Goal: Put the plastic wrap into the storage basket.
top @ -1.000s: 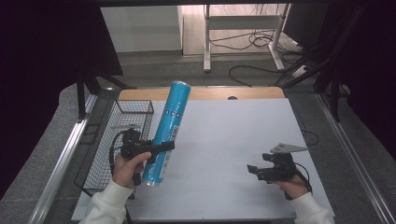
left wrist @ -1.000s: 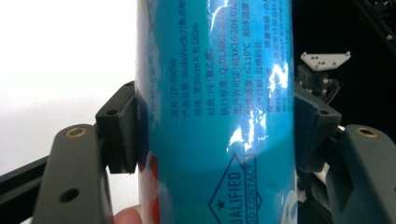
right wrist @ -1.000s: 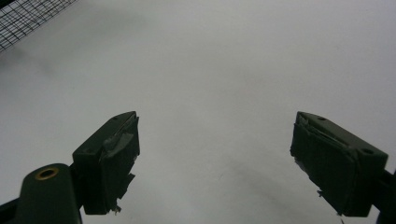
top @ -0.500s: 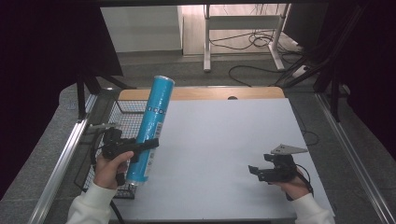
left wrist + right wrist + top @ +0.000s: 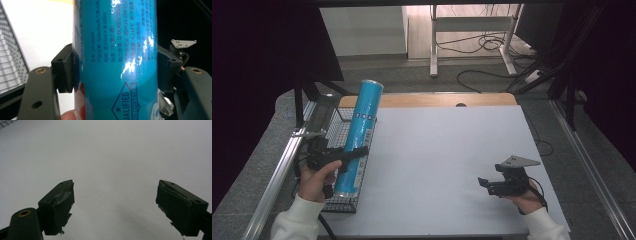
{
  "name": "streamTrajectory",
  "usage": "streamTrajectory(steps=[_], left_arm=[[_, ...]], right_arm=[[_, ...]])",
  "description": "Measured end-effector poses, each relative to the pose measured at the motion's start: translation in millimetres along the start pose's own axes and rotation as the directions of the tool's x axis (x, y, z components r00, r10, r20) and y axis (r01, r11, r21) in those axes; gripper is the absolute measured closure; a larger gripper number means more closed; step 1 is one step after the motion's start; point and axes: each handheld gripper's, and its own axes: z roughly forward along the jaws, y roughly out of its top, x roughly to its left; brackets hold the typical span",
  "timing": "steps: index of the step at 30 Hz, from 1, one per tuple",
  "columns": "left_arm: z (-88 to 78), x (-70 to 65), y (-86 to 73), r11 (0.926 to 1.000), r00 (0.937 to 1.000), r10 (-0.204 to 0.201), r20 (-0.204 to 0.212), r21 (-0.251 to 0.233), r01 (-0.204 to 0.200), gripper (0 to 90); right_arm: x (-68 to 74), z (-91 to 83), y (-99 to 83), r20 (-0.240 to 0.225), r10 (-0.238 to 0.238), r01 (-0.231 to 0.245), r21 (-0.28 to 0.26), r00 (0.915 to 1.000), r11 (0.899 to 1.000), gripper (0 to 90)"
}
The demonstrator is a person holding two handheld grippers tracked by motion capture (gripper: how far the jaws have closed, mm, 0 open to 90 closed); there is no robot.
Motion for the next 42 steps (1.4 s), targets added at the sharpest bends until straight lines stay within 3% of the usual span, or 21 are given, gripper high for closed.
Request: streamTrajectory(steps=[7, 12, 16, 17, 24, 28, 33, 37, 40, 42], left_arm=[[-11.3, 12.5, -1.1, 0.9998, 0.9988, -0.02, -0.046, -0.007, 0.019, 32.0], [-18.0, 21.1, -2.7, 0.9997, 0.9945, -0.024, -0.102, 0.006, 0.025, 32.0], [-22.1, 27.3, -4.5, 0.9995, 0.9875, -0.021, -0.156, 0.021, 0.025, 31.9], [-23.9, 30.0, -5.5, 0.9994, 0.9826, -0.02, -0.185, 0.025, 0.025, 32.0], [-28.4, 42.8, -7.6, 0.9984, 0.9703, -0.044, -0.238, 0.023, 0.051, 32.0], [-26.6, 51.8, -7.8, 0.9979, 0.9555, -0.049, -0.291, 0.026, 0.059, 32.0], [-23.0, 55.5, -7.6, 0.9975, 0.9484, -0.038, -0.315, 0.045, 0.054, 32.0], [-19.1, 62.6, -8.8, 0.9964, 0.9496, -0.061, -0.308, 0.038, 0.076, 32.0], [-15.7, 67.9, -10.5, 0.9955, 0.9369, -0.05, -0.346, 0.058, 0.075, 32.0], [-14.2, 72.4, -12.0, 0.9943, 0.9325, -0.057, -0.357, 0.064, 0.085, 31.9]], right_arm=[[2.7, 1.5, -1.1, 0.009, -0.025, 0.025, 0.008, 0.9997, 1.0, 15.4], [2.7, 1.4, -0.6, 0.016, -0.026, 0.025, 0.004, 0.9995, 1.0, 15.4], [2.4, 1.6, -0.7, 0.019, -0.025, 0.025, 0.012, 0.9995, 1.0, 15.4], [2.5, 1.7, -0.8, 0.016, -0.025, 0.025, 0.013, 0.9995, 1.0, 15.4], [2.3, 2.3, -1.0, 0.013, -0.028, 0.028, 0.018, 0.9995, 0.999, 15.4], [3.1, 2.7, -0.8, 0.005, -0.024, 0.024, 0.019, 0.9997, 1.0, 15.4], [3.4, 2.5, -0.3, 0.007, -0.027, 0.027, 0.017, 0.9996, 0.999, 15.4], [2.9, 2.1, -0.2, 0.009, -0.026, 0.026, 0.017, 0.9996, 1.0, 15.4], [2.6, 1.1, -0.3, 0.01, -0.026, 0.026, 0.014, 0.9996, 1.0, 15.4], [1.6, 1.1, -0.4, 0.012, -0.025, 0.025, 0.012, 0.9996, 1.0, 15.3]])
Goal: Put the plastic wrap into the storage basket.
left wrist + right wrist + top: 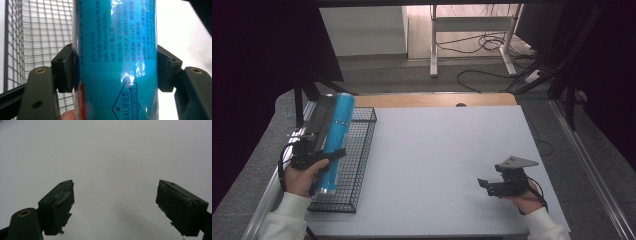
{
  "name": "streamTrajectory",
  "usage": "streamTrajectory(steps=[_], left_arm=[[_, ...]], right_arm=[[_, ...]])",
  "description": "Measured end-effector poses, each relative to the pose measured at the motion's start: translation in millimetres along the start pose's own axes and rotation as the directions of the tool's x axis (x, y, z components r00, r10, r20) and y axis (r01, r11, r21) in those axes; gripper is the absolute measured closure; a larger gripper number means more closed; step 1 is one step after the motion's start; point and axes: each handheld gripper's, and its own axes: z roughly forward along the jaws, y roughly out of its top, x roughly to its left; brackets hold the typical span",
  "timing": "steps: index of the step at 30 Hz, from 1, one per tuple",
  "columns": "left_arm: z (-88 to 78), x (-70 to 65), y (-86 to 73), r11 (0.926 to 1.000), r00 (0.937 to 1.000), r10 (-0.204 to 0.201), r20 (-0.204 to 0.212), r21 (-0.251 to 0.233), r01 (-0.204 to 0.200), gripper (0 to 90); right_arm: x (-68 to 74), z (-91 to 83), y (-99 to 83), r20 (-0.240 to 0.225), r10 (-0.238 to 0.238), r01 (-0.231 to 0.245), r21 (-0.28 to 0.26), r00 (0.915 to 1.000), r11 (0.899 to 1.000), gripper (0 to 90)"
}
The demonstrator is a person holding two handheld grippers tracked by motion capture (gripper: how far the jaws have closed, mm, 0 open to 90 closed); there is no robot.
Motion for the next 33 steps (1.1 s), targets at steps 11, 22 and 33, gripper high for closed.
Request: streamTrajectory(steps=[11, 22, 33], left_arm=[[12.2, -9.8, -1.1, 0.9966, 0.9859, 0.074, -0.15, 0.045, -0.068, 31.9], [32.6, -20.1, -1.6, 0.9891, 0.974, 0.112, -0.197, 0.117, -0.09, 31.9], [46.8, -13.7, 1.9, 0.9846, 0.9765, 0.075, -0.202, 0.17, -0.04, 31.9]], right_arm=[[3.0, 0.6, 0.6, 0.003, -0.011, 0.011, 0.003, 0.9999, 1.0, 15.3], [2.7, 0.3, 0.6, -0.002, -0.012, 0.012, 0.002, 0.9999, 1.0, 15.3], [2.5, 0.5, 0.5, 0.0, -0.012, 0.012, 0.004, 0.9999, 1.0, 15.3]])
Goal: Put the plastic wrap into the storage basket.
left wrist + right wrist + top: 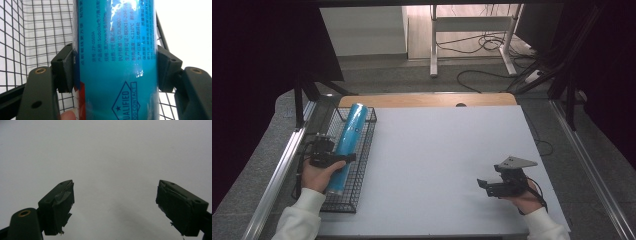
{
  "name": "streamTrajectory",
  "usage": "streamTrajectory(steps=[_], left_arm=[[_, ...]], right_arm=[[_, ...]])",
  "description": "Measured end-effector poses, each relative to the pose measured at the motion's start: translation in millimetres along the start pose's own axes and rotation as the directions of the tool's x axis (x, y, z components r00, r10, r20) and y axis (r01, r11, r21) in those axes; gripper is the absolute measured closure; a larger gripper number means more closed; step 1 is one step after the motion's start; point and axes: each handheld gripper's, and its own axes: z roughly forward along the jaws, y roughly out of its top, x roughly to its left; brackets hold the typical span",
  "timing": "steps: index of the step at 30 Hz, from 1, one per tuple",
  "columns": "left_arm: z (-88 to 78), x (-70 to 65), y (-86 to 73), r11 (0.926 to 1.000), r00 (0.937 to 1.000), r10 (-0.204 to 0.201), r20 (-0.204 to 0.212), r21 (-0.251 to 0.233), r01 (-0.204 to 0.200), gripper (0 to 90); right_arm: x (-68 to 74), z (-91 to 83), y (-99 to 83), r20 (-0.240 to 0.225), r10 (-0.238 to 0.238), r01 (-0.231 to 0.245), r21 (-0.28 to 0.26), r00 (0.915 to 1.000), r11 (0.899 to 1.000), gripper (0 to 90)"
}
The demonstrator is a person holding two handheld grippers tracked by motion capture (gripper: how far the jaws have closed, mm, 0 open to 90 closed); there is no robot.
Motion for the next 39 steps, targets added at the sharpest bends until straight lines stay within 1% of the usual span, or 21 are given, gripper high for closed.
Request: streamTrajectory(steps=[7, 9, 11, 12, 13, 14, 15, 16, 19, 20, 21, 23, 25, 28, 29, 32, 33, 34, 35, 37, 39], left_arm=[[10.0, 4.5, 0.0, 0.999, 0.999, -0.019, -0.041, 0.039, 0.02, 31.8], [14.0, 5.3, -0.3, 0.9979, 0.9986, -0.008, -0.052, 0.063, 0.011, 31.8], [22.5, 4.8, -3.2, 0.9962, 0.9953, 0.002, -0.097, 0.087, 0.007, 31.6], [25.3, 4.9, -5.2, 0.9972, 0.9932, -0.002, -0.116, 0.073, 0.011, 29.0], [24.0, 5.6, -5.5, 0.9983, 0.9935, -0.011, -0.113, 0.055, 0.017, 29.0], [20.6, 5.0, -4.6, 0.999, 0.9949, -0.016, -0.1, 0.04, 0.02, 24.6], [13.4, -0.3, -2.9, 0.9998, 0.9945, 0.005, -0.104, 0.021, -0.003, 23.4], [13.4, -0.3, -2.9, 0.9998, 0.9945, 0.005, -0.104, 0.021, -0.003, 22.1], [3.8, -12.2, -2.5, 0.9983, 0.9942, 0.055, -0.092, -0.01, -0.057, 20.9], [0.7, -15.5, -2.3, 0.9972, 0.9938, 0.066, -0.089, -0.028, -0.069, 20.9], [-3.0, -19.4, -2.3, 0.9953, 0.992, 0.075, -0.101, -0.054, -0.081, 20.3], [-11.3, -25.5, -1.5, 0.9891, 0.9886, 0.1, -0.112, -0.096, -0.111, 19.7], [-21.0, -30.5, -1.2, 0.9795, 0.9856, 0.119, -0.12, -0.148, -0.137, 19.1], [-33.9, -38.1, -2.0, 0.966, 0.9829, 0.158, -0.095, -0.192, -0.174, 18.3], [-37.0, -41.7, -3.1, 0.9616, 0.9813, 0.166, -0.097, -0.205, -0.183, 18.3], [-45.7, -51.4, -7.5, 0.948, 0.9768, 0.21, -0.041, -0.236, -0.214, 18.1], [-47.6, -55.3, -9.4, 0.9436, 0.974, 0.225, -0.029, -0.243, -0.225, 18.0], [-49.1, -59.0, -11.5, 0.9392, 0.9704, 0.241, -0.01, -0.249, -0.236, 18.0], [-50.2, -62.8, -13.7, 0.9344, 0.965, 0.262, 0.013, -0.253, -0.25, 18.2], [-50.7, -72.5, -19.6, 0.925, 0.9545, 0.296, 0.039, -0.261, -0.276, 19.2], [-49.3, -81.8, -25.4, 0.9168, 0.94, 0.328, 0.094, -0.272, -0.293, 19.3]], right_arm=[[-0.7, 0.2, -0.3, 0.001, -0.002, 0.002, 0.003, 1.0, 1.0, 15.3], [-0.4, 0.4, -0.4, 0.002, -0.004, 0.004, 0.004, 1.0, 1.0, 15.3], [-0.4, 0.8, -0.7, 0.004, -0.01, 0.01, 0.008, 0.9999, 1.0, 15.2], [-0.2, 1.5, -1.1, 0.007, -0.011, 0.011, 0.012, 0.9999, 1.0, 15.1], [-0.2, 1.5, -1.1, 0.007, -0.011, 0.011, 0.012, 0.9999, 1.0, 15.1], [-0.3, 2.0, -1.7, 0.008, -0.01, 0.009, 0.012, 0.9999, 1.0, 15.1], [-0.5, 2.2, -1.9, 0.01, -0.008, 0.008, 0.015, 0.9999, 1.0, 15.1], [-0.5, 2.2, -1.9, 0.01, -0.008, 0.008, 0.015, 0.9999, 1.0, 15.1], [-0.6, 3.0, -2.2, 0.011, -0.012, 0.011, 0.018, 0.9999, 1.0, 15.1], [-0.7, 2.8, -2.2, 0.012, -0.016, 0.015, 0.021, 0.9998, 1.0, 15.0], [-0.7, 2.9, -2.3, 0.013, -0.016, 0.016, 0.022, 0.9998, 1.0, 15.0], [-0.7, 2.8, -2.3, 0.014, -0.016, 0.016, 0.022, 0.9998, 1.0, 15.0], [-0.8, 2.6, -2.2, 0.013, -0.011, 0.01, 0.017, 0.9999, 1.0, 15.0], [-2.4, 2.4, -2.1, 0.013, -0.008, 0.007, 0.016, 0.9999, 1.0, 15.0], [-2.4, 2.4, -2.1, 0.013, -0.008, 0.007, 0.016, 0.9999, 1.0, 15.0], [-3.4, 1.6, -2.2, 0.016, -0.008, 0.007, 0.013, 0.9998, 1.0, 15.0], [-3.4, 1.2, -2.0, 0.015, -0.006, 0.006, 0.012, 0.9999, 1.0, 15.0], [-3.3, 0.9, -1.9, 0.014, -0.006, 0.006, 0.011, 0.9999, 1.0, 15.0], [-3.2, 0.7, -1.9, 0.015, -0.008, 0.007, 0.013, 0.9999, 1.0, 15.0], [-2.0, 1.1, -2.2, 0.016, -0.007, 0.006, 0.012, 0.9999, 1.0, 14.9], [-1.0, 1.2, -2.3, 0.015, -0.011, 0.011, 0.012, 0.9998, 1.0, 14.9]])
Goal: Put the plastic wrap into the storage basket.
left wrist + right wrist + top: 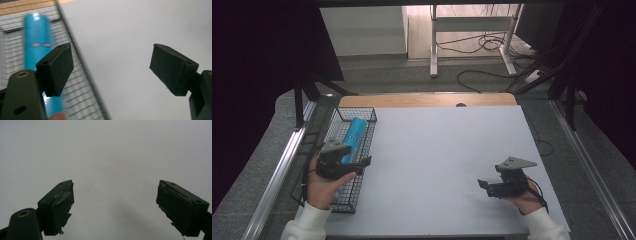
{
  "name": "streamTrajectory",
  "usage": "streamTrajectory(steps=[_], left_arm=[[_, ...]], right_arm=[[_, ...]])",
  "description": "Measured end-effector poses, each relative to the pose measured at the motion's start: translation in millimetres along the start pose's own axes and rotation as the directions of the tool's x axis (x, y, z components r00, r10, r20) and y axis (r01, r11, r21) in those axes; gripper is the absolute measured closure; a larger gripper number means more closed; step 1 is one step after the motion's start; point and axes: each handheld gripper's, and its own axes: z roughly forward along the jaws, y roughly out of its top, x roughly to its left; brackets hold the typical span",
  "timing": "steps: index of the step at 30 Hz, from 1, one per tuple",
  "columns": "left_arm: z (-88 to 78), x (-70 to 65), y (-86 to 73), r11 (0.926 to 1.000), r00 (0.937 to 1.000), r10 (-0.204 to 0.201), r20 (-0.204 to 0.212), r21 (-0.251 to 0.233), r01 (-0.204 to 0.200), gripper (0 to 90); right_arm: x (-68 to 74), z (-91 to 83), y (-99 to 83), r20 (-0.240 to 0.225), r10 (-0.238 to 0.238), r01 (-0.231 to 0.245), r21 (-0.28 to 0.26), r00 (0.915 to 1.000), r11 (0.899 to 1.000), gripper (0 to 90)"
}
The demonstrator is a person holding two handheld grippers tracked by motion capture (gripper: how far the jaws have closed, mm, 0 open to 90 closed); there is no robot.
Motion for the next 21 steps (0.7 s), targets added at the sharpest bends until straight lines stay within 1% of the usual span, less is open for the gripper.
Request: streamTrajectory(steps=[3, 5, 7, 8, 9, 10, 12, 13, 14, 15, 16, 20, 21], left_arm=[[5.7, -13.7, -4.5, 0.9997, 0.9974, 0.025, 0.067, -0.005, -0.025, 19.2], [11.3, -22.6, -7.5, 0.9992, 0.9926, 0.039, 0.115, 0.0, -0.04, 19.4], [17.6, -32.7, -11.1, 0.9979, 0.9884, 0.063, 0.138, 0.008, -0.065, 19.5], [21.3, -38.2, -13.3, 0.9969, 0.9849, 0.074, 0.157, 0.016, -0.078, 19.4], [27.9, -47.3, -17.2, 0.9935, 0.9786, 0.105, 0.177, 0.024, -0.111, 19.3], [27.9, -47.3, -17.2, 0.9935, 0.9786, 0.105, 0.177, 0.024, -0.111, 19.5], [35.1, -55.5, -20.5, 0.9891, 0.971, 0.133, 0.199, 0.036, -0.143, 19.4], [39.5, -59.1, -22.2, 0.9854, 0.9675, 0.152, 0.202, 0.045, -0.165, 19.4], [40.8, -59.7, -22.6, 0.9841, 0.9675, 0.159, 0.196, 0.047, -0.171, 19.4], [40.8, -59.7, -22.6, 0.9841, 0.9675, 0.159, 0.196, 0.047, -0.171, 19.4], [42.2, -60.0, -22.7, 0.9833, 0.9681, 0.161, 0.192, 0.053, -0.174, 19.4], [44.0, -58.3, -23.0, 0.9847, 0.9693, 0.152, 0.193, 0.055, -0.165, 19.5], [44.4, -57.8, -23.5, 0.9855, 0.9695, 0.147, 0.196, 0.054, -0.161, 19.6]], right_arm=[[1.2, 0.2, 0.3, -0.003, -0.002, 0.002, -0.008, 1.0, 1.0, 14.8], [1.9, 0.0, 0.4, -0.003, -0.004, 0.004, -0.014, 1.0, 1.0, 14.7], [3.1, -0.6, 0.5, -0.008, -0.01, 0.01, -0.024, 0.9999, 1.0, 14.6], [3.8, -0.6, 0.3, -0.007, -0.011, 0.011, -0.028, 0.9999, 1.0, 14.5], [4.3, -0.9, 0.2, -0.008, -0.012, 0.012, -0.031, 0.9999, 0.999, 14.5], [4.3, -0.9, 0.2, -0.008, -0.012, 0.012, -0.031, 0.9999, 0.999, 14.5], [5.1, -1.0, -0.1, -0.006, -0.014, 0.014, -0.04, 0.9999, 0.999, 14.5], [5.5, -1.4, -0.5, -0.006, -0.011, 0.01, -0.05, 0.9999, 0.999, 14.5], [5.6, -2.0, -0.7, -0.007, -0.008, 0.008, -0.062, 0.9999, 0.998, 14.5], [5.6, -2.0, -0.7, -0.007, -0.008, 0.008, -0.062, 0.9999, 0.998, 14.5], [5.7, -3.7, -0.8, -0.015, 0.002, -0.003, -0.079, 0.9999, 0.997, 14.5], [6.2, -5.7, -0.7, -0.017, 0.0, -0.002, -0.106, 0.9998, 0.994, 14.5], [6.6, -6.5, -0.6, -0.025, 0.0, -0.003, -0.117, 0.9997, 0.993, 14.5]])
